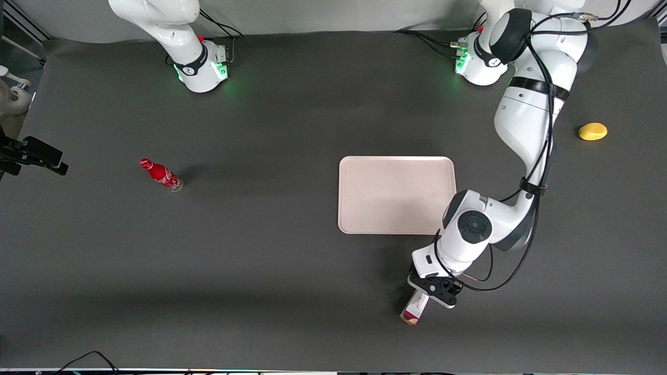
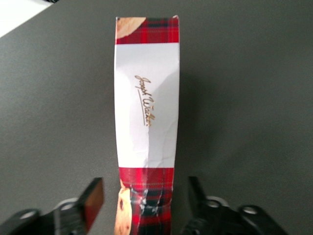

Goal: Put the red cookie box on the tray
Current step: 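Close the left gripper on the cookie box's end, then lift the box upright and carry it over the tray's rim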

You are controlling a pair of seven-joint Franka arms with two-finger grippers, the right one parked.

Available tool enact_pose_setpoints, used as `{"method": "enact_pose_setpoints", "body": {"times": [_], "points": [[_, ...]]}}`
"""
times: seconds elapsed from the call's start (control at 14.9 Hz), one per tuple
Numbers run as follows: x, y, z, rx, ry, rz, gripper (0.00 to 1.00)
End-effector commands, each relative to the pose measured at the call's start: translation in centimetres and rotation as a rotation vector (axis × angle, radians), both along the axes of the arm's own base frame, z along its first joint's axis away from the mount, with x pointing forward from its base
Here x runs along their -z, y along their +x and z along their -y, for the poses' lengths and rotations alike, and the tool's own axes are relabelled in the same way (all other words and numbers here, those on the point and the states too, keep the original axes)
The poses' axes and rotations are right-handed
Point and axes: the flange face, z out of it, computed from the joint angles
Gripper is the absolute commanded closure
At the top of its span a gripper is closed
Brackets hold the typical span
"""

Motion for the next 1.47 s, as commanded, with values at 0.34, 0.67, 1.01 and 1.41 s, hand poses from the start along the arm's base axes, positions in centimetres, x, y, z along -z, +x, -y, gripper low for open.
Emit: {"method": "enact_pose_setpoints", "body": {"times": [0.34, 0.67, 1.01, 1.41], "points": [[-1.2, 0.4, 0.4, 0.016, 0.025, 0.010, 1.00], [-12.5, -0.7, 0.3, -0.005, 0.110, -0.093, 1.00], [-25.0, -5.1, 1.4, -0.014, 0.132, -0.169, 1.00], [-34.4, -10.1, -0.6, -0.041, 0.111, -0.269, 1.00]]}}
